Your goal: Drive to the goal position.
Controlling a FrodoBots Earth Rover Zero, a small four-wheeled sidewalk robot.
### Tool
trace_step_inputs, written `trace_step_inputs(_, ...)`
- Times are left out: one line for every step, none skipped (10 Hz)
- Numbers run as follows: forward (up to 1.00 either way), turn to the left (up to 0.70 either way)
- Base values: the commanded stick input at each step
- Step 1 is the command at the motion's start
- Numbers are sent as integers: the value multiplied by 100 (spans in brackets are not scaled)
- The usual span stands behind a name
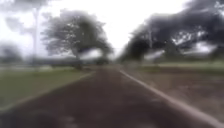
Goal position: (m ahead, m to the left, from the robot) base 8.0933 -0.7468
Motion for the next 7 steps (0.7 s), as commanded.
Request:
trace_step_inputs(70,0)
trace_step_inputs(70,0)
trace_step_inputs(70,0)
trace_step_inputs(70,0)
trace_step_inputs(70,0)
trace_step_inputs(70,0)
trace_step_inputs(70,0)
